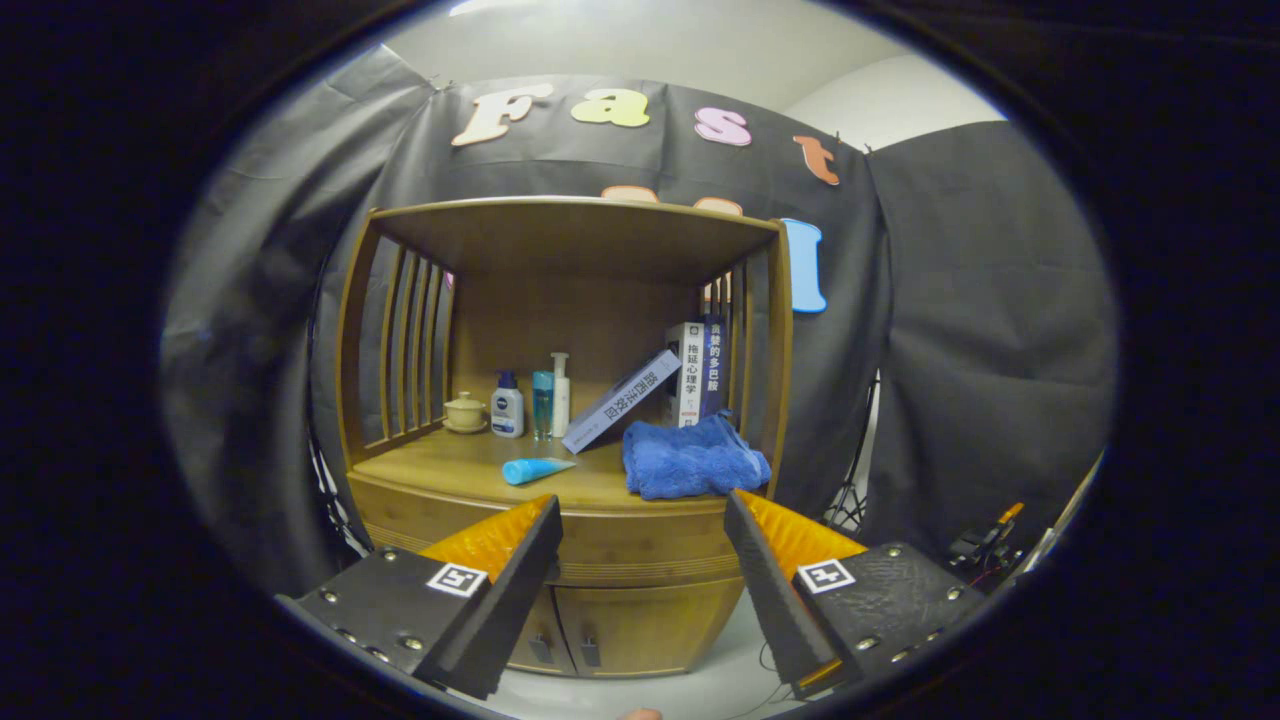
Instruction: Pull open the drawer, take out the items inside it, and place them on the countertop above the cabinet.
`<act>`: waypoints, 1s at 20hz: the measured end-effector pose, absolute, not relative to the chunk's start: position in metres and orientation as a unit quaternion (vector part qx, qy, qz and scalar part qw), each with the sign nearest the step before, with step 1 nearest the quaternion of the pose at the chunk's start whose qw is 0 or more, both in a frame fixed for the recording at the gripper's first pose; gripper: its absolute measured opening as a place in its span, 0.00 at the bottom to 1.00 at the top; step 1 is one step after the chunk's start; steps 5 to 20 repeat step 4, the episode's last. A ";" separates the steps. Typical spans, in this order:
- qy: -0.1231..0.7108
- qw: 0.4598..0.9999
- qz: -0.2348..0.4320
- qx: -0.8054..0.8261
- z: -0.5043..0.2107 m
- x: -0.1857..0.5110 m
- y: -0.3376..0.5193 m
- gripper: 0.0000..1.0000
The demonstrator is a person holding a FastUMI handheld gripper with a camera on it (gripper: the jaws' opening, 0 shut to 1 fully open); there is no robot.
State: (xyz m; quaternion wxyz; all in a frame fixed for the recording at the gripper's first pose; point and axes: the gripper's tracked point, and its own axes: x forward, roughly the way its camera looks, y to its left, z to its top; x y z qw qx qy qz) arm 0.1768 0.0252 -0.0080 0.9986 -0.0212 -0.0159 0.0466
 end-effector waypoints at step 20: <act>-0.042 0.997 0.061 -0.026 -0.003 0.179 0.010 0.97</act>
